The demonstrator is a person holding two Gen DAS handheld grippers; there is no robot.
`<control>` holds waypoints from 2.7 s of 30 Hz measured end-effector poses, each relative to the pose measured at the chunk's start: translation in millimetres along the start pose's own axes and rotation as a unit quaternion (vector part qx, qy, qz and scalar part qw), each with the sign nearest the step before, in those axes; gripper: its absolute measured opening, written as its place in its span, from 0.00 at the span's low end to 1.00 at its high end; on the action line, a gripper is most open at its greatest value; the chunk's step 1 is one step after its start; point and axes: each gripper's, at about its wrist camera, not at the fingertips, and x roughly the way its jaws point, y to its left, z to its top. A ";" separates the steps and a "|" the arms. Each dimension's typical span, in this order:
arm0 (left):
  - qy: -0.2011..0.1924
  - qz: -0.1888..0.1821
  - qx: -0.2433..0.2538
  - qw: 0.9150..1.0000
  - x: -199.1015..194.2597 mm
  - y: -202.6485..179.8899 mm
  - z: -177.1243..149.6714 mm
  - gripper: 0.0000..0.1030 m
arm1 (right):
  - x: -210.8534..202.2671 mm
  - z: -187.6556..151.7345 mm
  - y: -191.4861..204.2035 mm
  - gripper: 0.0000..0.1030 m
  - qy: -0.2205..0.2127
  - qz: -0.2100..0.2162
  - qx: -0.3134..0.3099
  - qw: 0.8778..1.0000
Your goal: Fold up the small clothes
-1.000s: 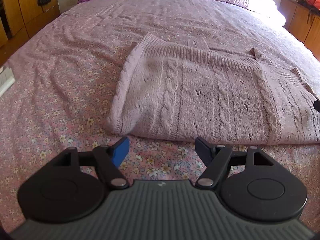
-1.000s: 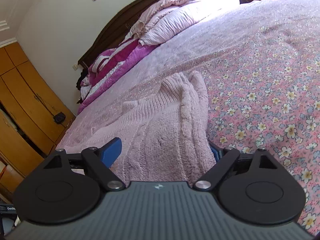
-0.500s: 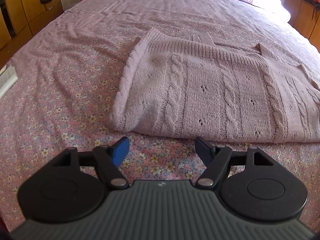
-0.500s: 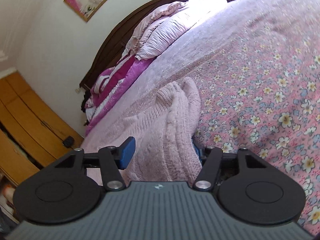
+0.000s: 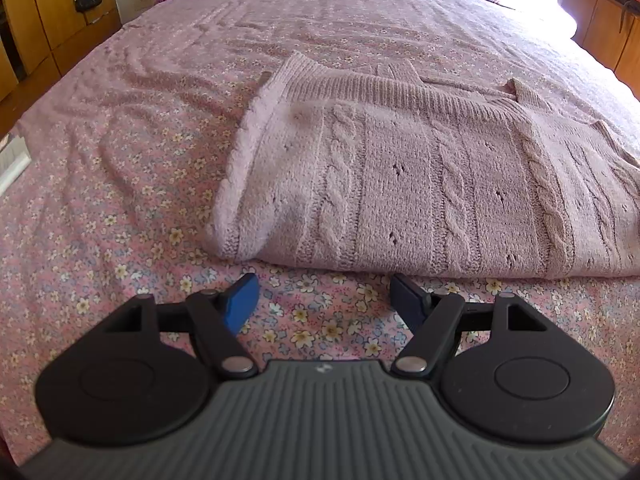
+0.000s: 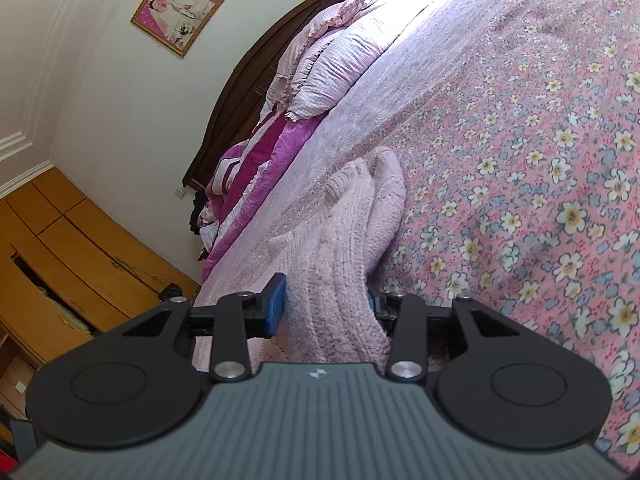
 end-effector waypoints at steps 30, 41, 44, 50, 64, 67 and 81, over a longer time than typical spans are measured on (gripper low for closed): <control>-0.068 0.008 -0.011 0.998 -46.1 57.2 12.2 0.71 | 9.6 14.7 131.8 0.28 0.014 0.124 0.033 0.992; -0.091 0.014 -0.021 0.996 -56.5 98.2 13.5 0.72 | 59.7 -32.5 239.2 0.28 0.064 0.154 -0.026 0.986; -0.092 0.013 -0.029 0.995 -56.5 110.5 10.4 0.71 | 82.7 -58.0 263.4 0.28 0.094 0.144 -0.053 0.984; -0.090 0.011 -0.047 0.995 -53.9 134.4 2.4 0.72 | 132.1 -124.1 292.2 0.29 0.162 0.093 -0.116 0.976; -0.117 -0.031 -0.057 0.991 -51.1 147.4 27.7 0.72 | 110.6 -170.0 320.3 0.51 0.168 0.071 -0.227 0.957; -0.119 -0.045 -0.047 0.991 -48.8 134.8 43.5 0.72 | 84.8 -158.5 312.2 0.54 0.148 0.059 -0.229 0.960; -0.152 -0.118 0.113 0.975 -9.6 15.7 95.1 0.72 | 43.2 -103.4 214.2 0.58 0.070 -0.047 -0.128 0.988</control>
